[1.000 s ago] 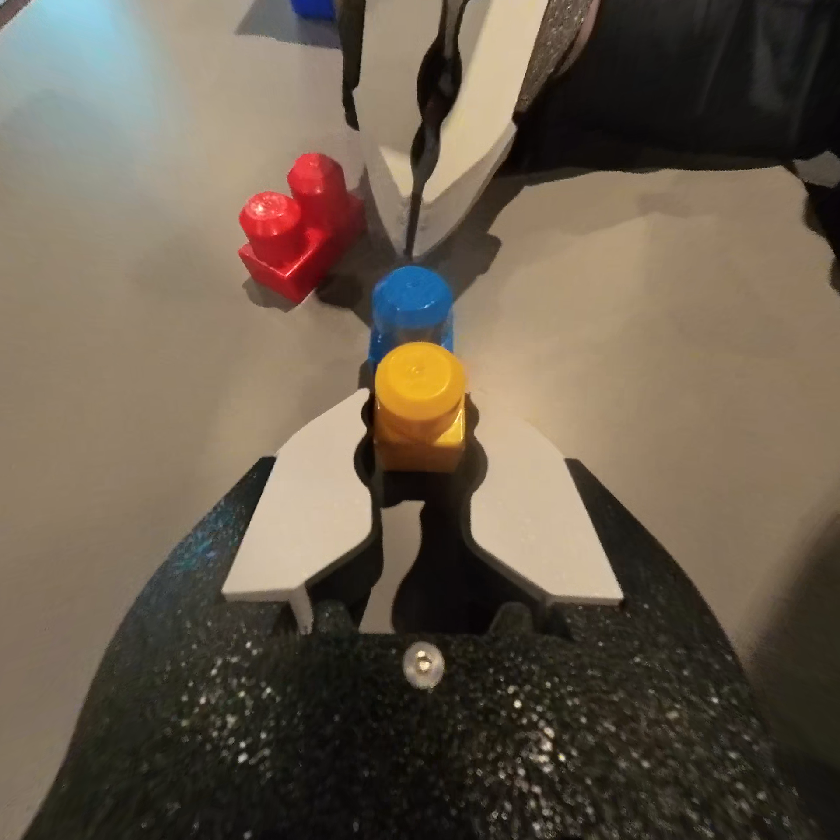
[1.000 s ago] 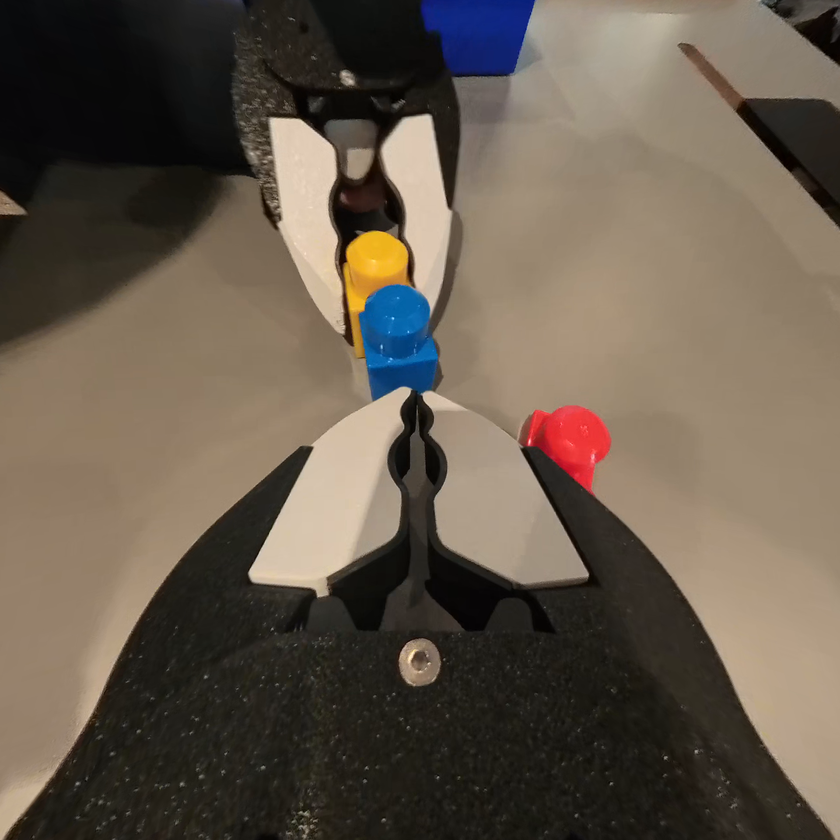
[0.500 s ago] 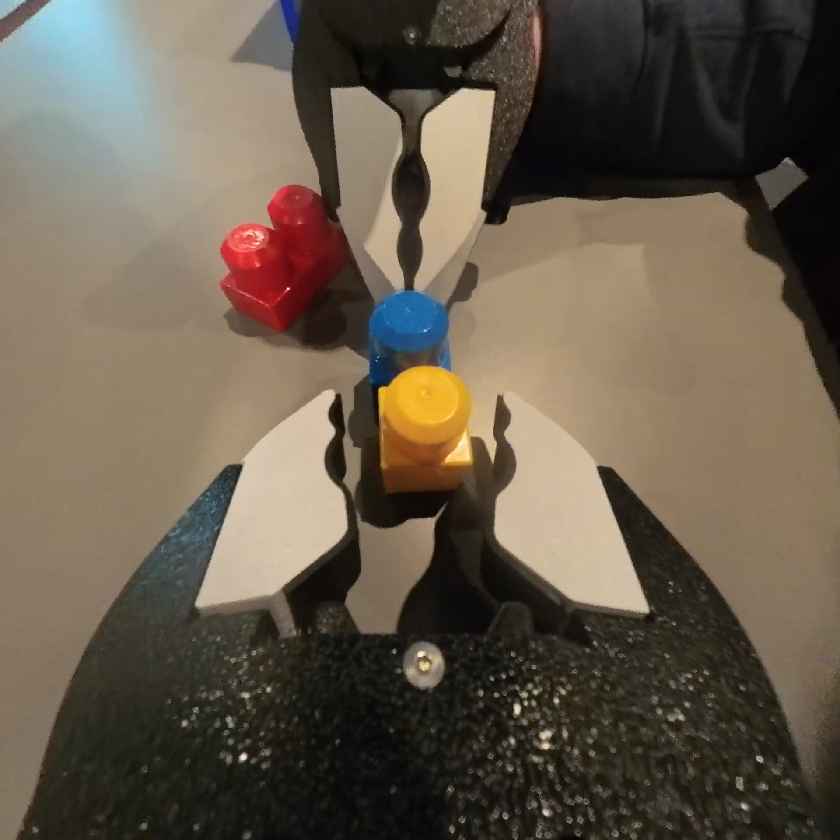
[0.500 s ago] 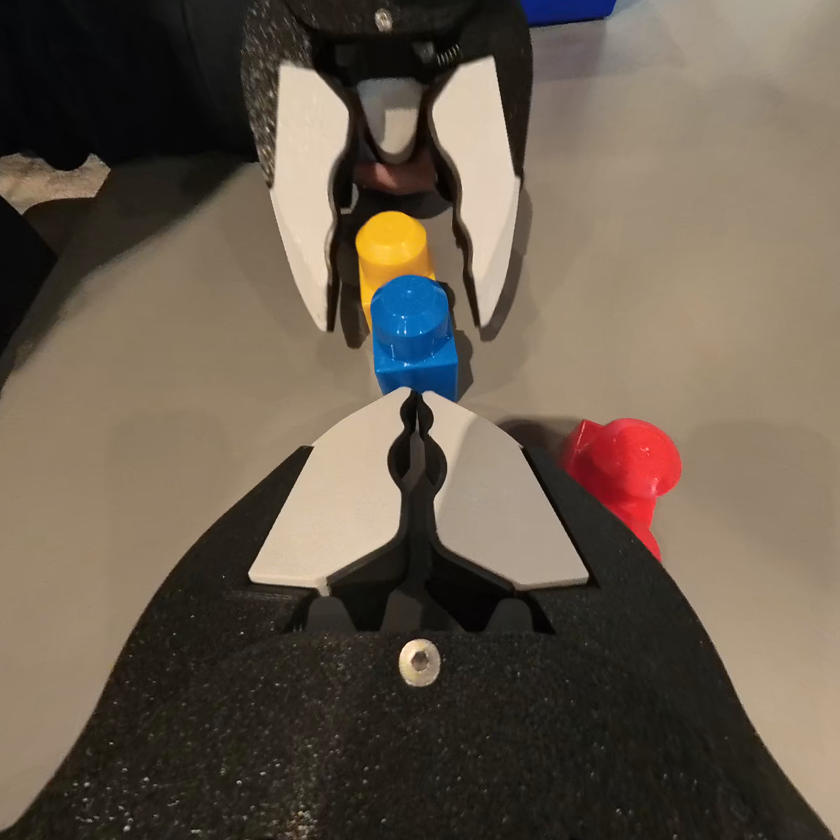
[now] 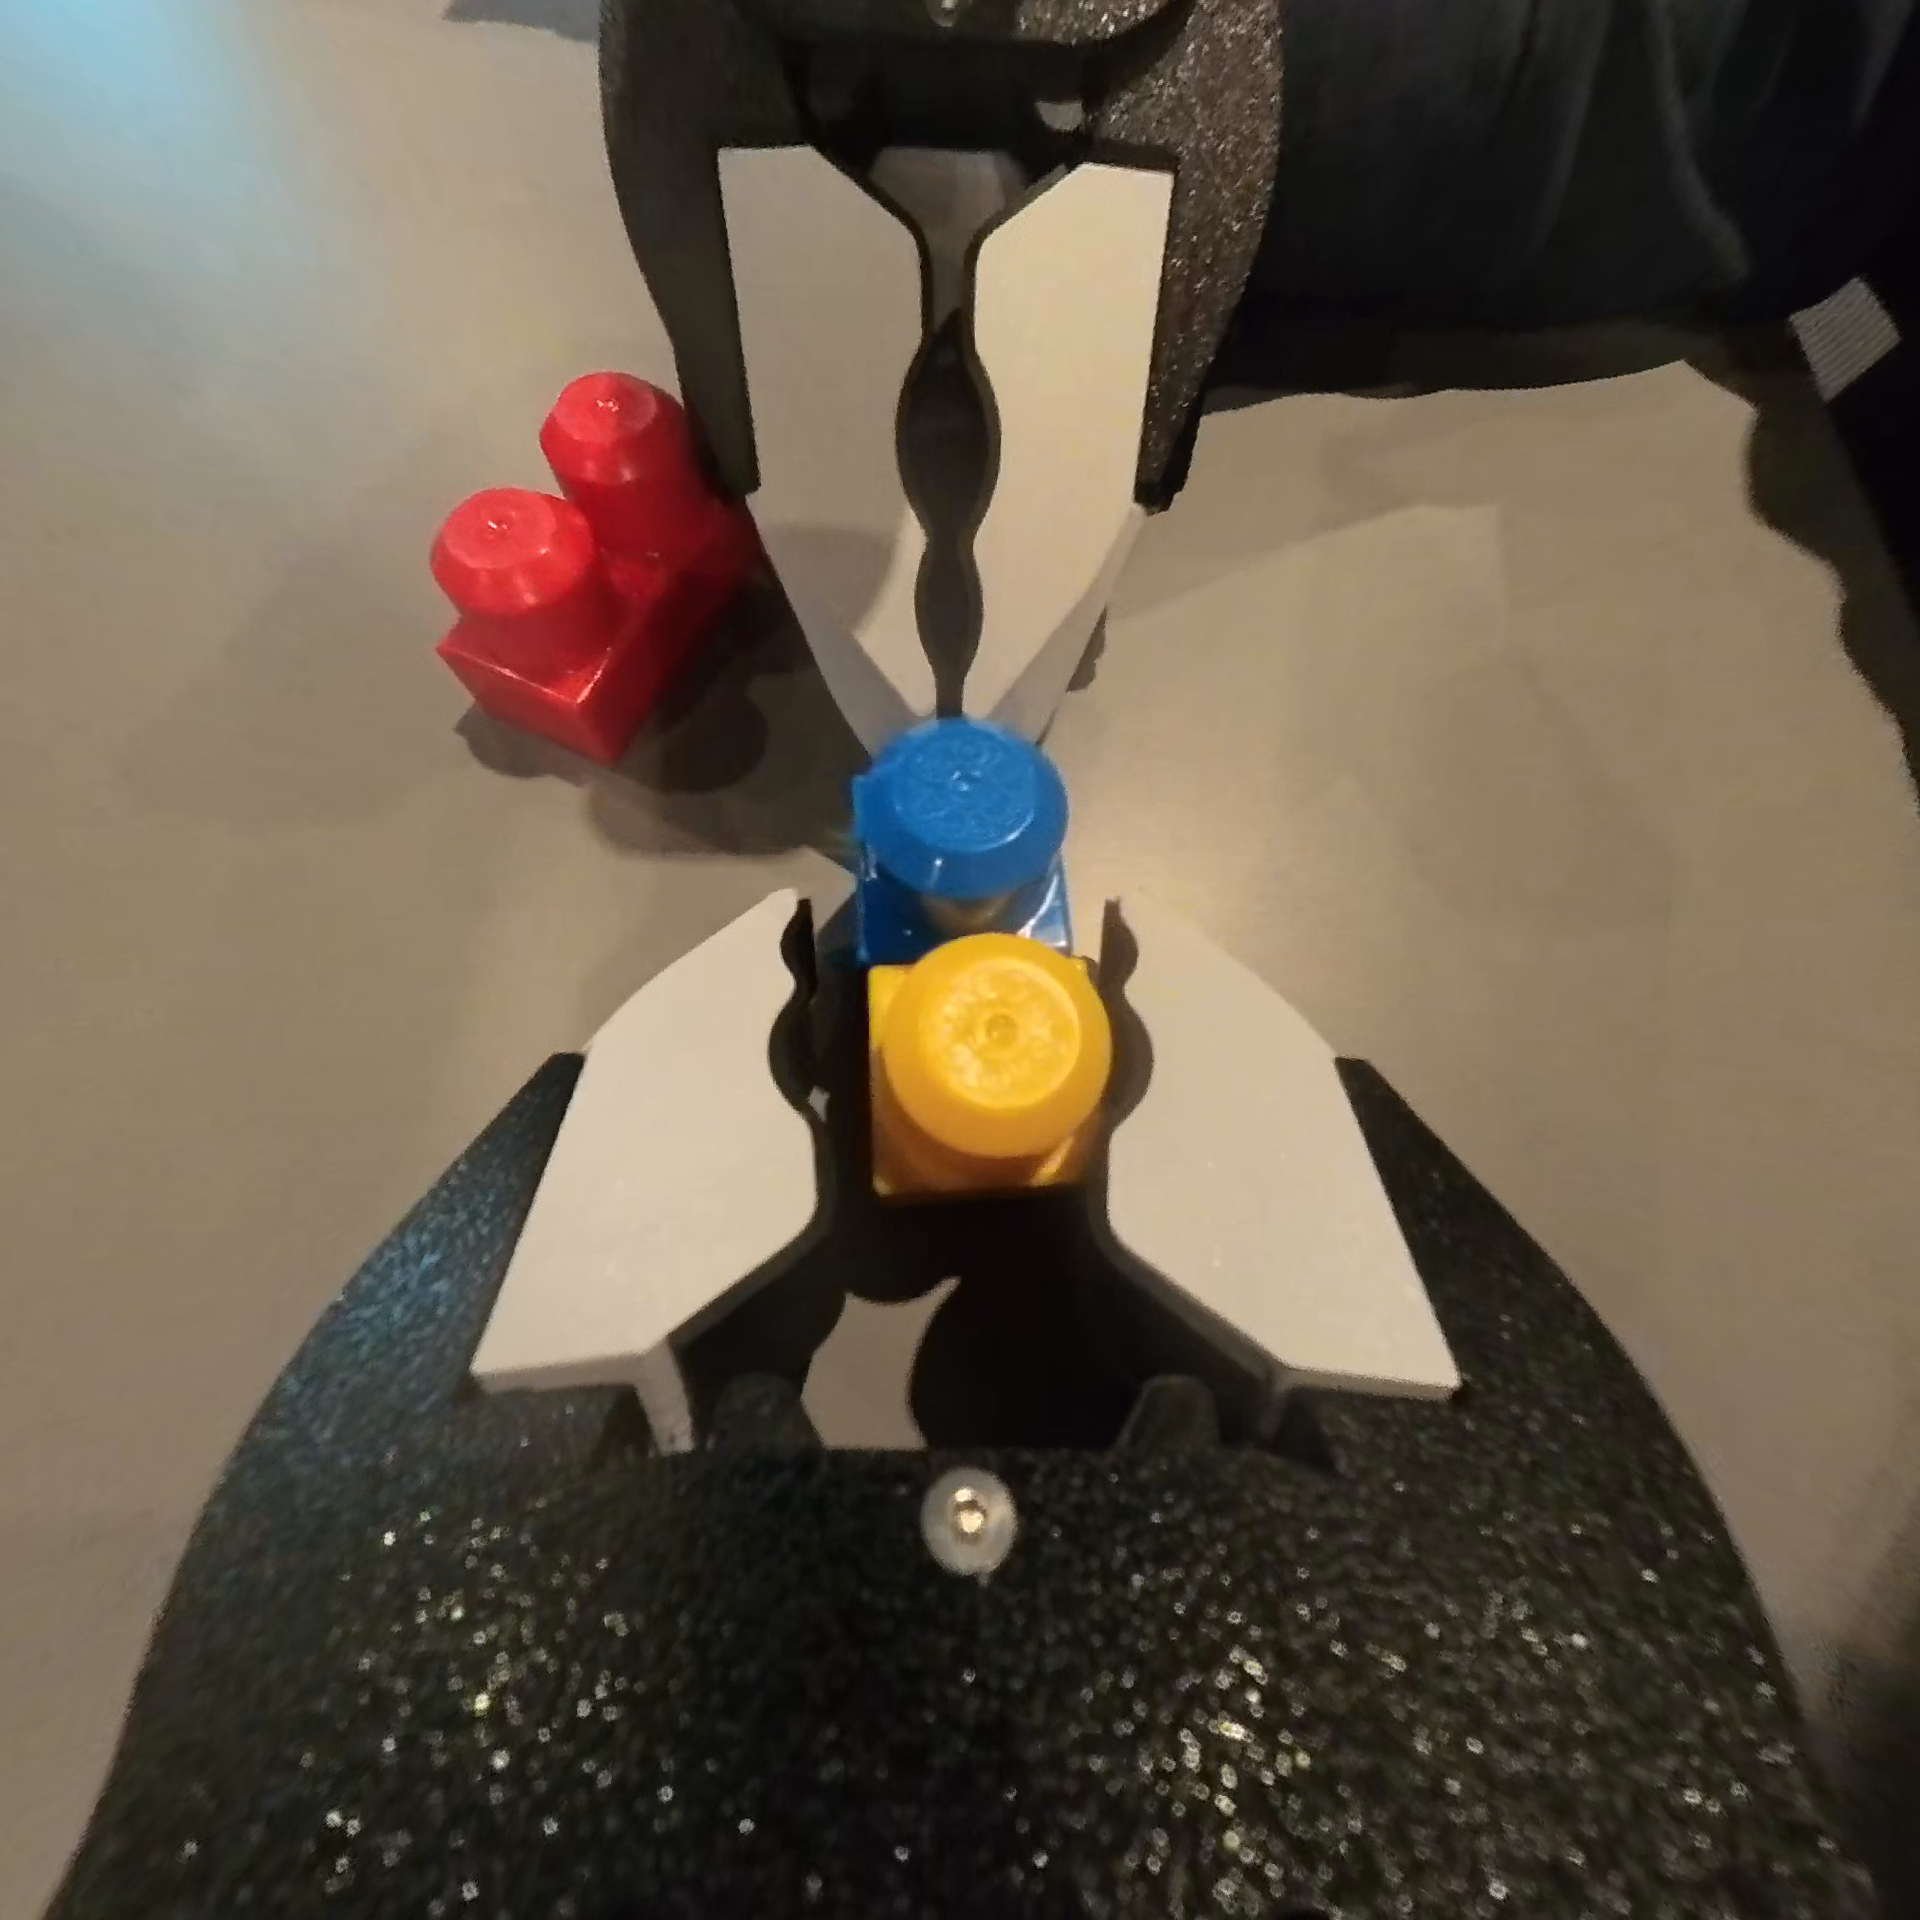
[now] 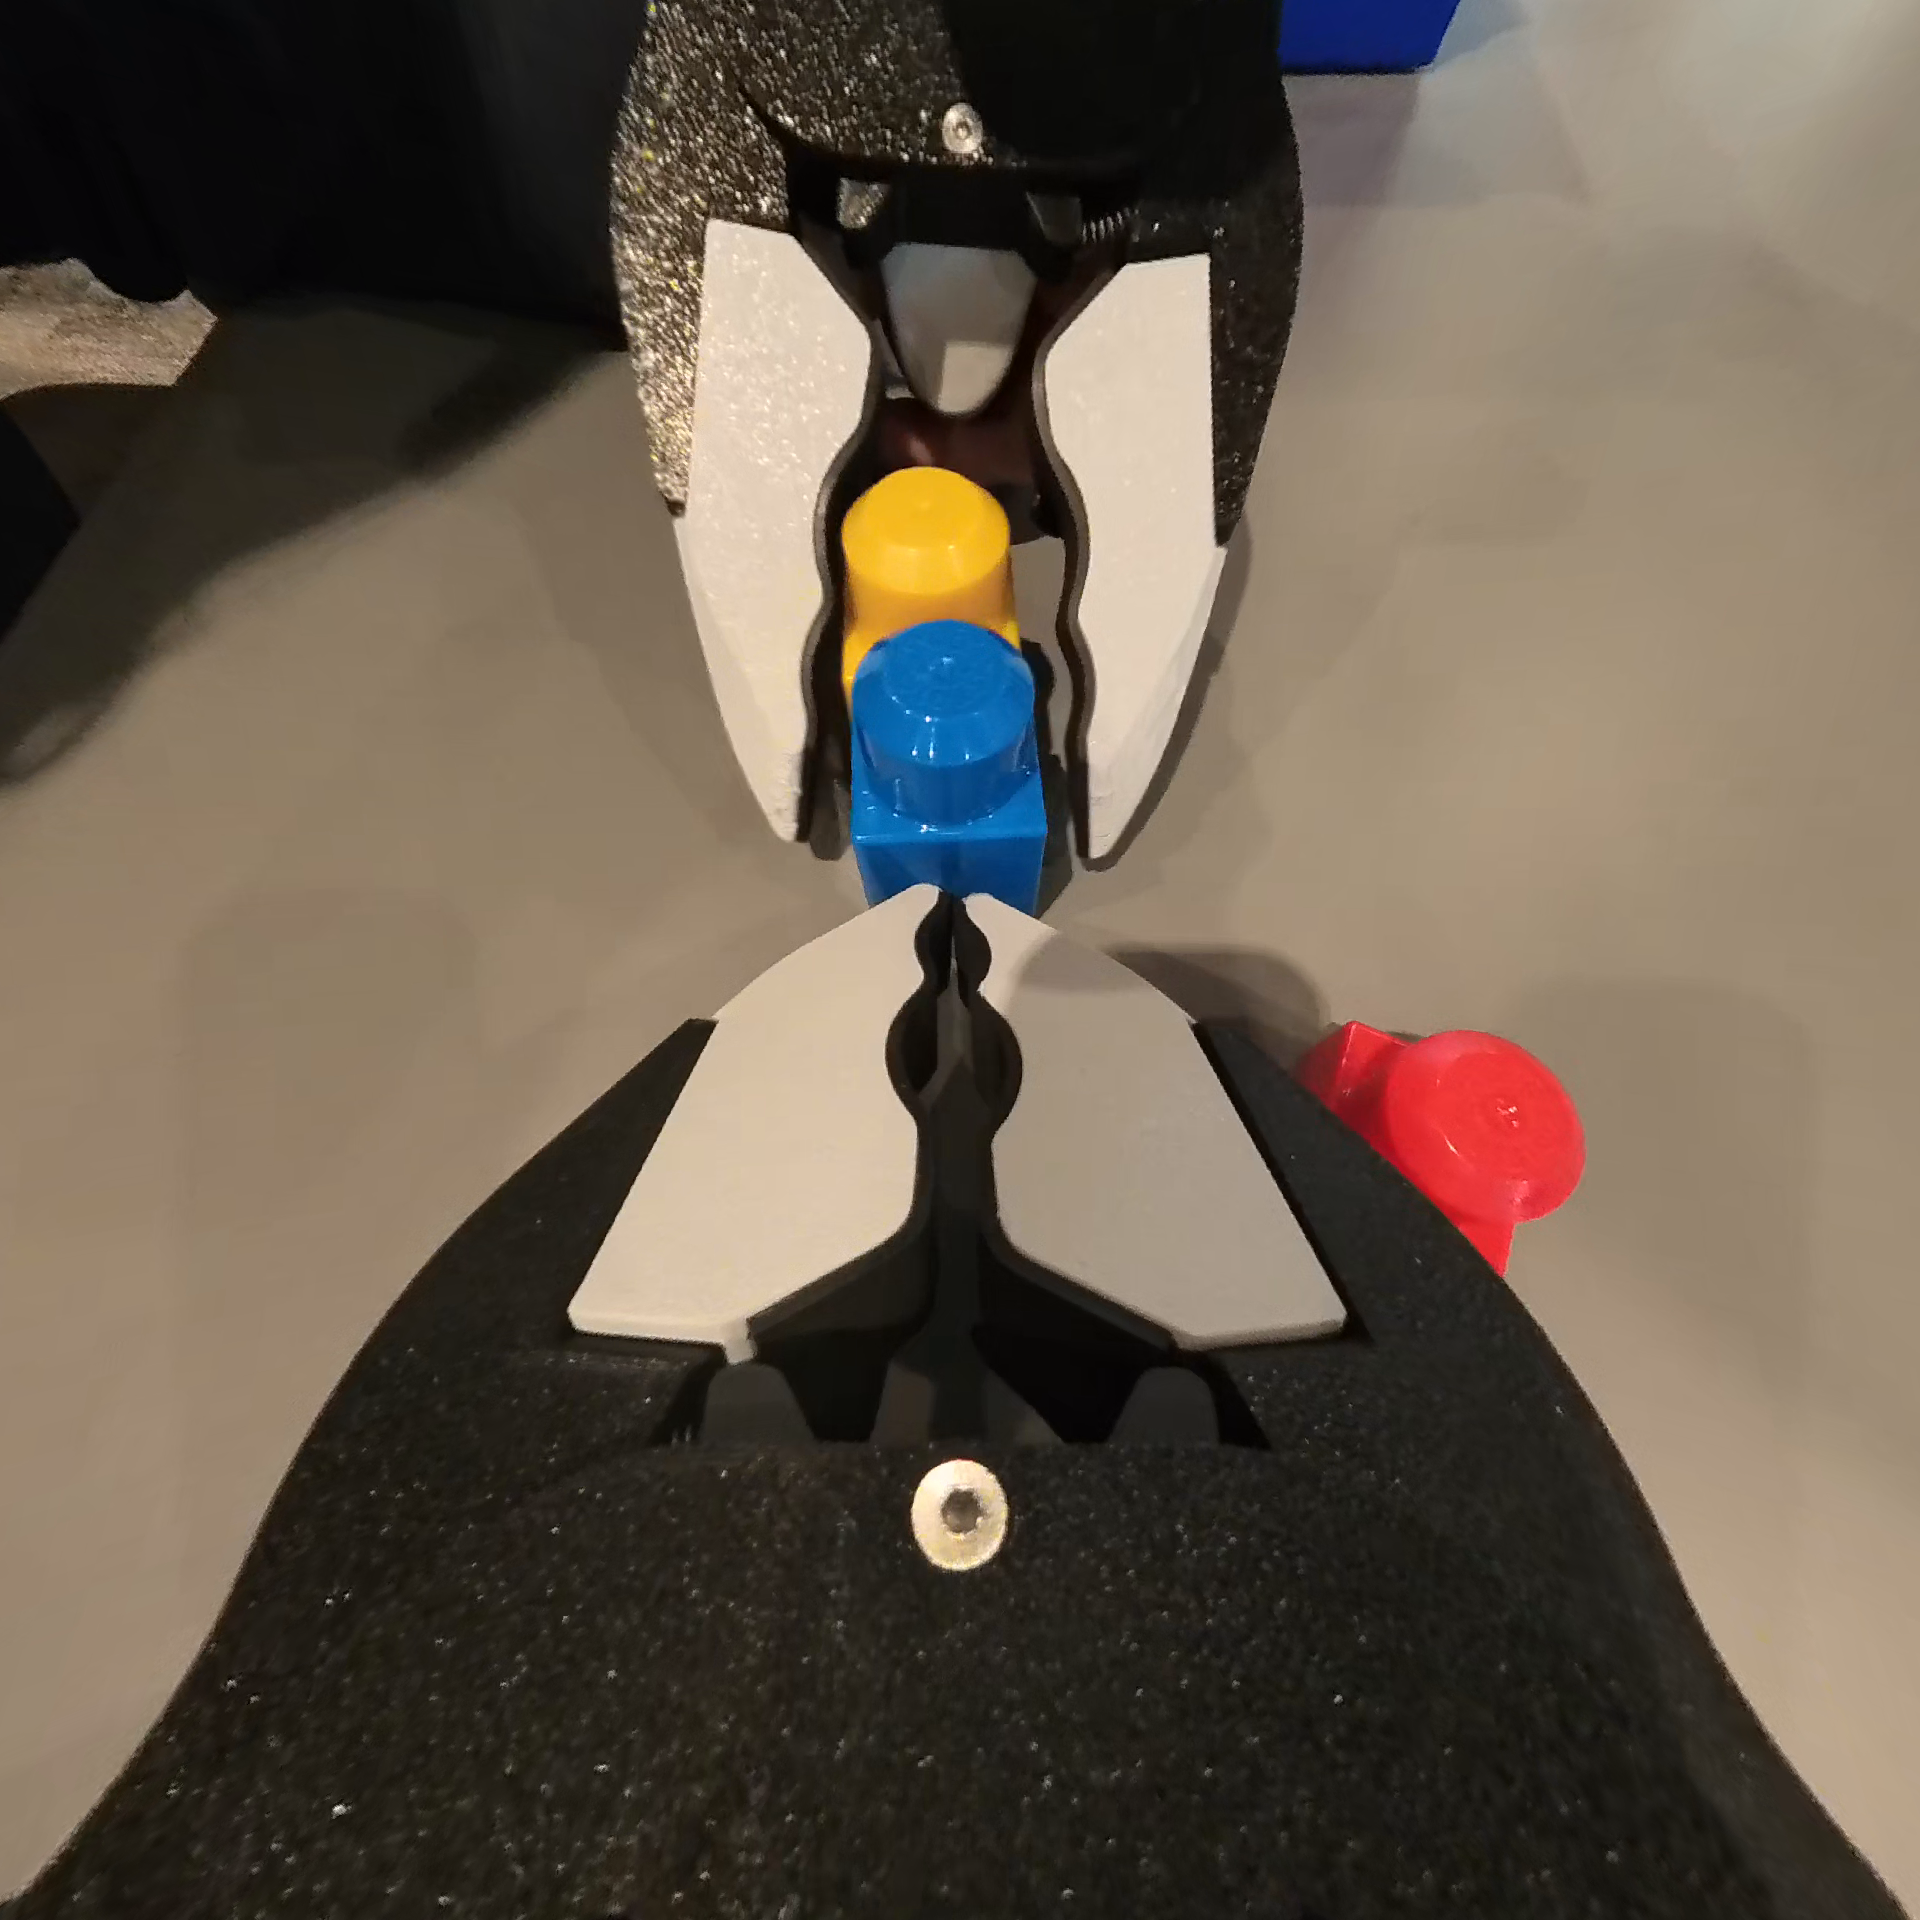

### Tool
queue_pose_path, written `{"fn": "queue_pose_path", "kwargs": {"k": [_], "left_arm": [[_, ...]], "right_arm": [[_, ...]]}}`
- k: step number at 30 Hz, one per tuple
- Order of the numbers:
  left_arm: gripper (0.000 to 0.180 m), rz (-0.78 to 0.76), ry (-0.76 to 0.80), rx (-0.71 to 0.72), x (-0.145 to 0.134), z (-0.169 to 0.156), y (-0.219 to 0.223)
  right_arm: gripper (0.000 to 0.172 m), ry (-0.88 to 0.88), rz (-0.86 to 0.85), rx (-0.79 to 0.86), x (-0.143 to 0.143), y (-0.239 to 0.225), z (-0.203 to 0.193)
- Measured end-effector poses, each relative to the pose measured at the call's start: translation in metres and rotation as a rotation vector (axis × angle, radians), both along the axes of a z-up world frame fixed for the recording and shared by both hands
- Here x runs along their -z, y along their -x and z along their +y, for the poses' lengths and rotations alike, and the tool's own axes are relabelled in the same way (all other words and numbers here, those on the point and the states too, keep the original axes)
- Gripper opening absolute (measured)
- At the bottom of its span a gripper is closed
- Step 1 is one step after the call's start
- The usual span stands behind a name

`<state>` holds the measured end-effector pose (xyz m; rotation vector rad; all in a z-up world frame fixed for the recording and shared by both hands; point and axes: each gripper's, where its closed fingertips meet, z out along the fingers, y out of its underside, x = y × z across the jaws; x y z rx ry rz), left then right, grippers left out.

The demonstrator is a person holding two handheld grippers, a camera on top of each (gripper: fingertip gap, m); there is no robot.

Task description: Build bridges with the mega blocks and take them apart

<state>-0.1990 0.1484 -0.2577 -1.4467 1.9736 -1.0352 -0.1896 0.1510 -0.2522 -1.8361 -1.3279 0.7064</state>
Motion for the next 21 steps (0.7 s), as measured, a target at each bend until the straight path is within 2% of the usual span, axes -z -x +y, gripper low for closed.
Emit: {"fn": "queue_pose_path", "kwargs": {"k": [21], "left_arm": [[0.04,0.0,-0.06,0.022,0.0033,0.0006,-0.002]], "right_arm": [[0.0,-0.047,-0.03,-0.001,0.0019,0.0063,0.0011]]}}
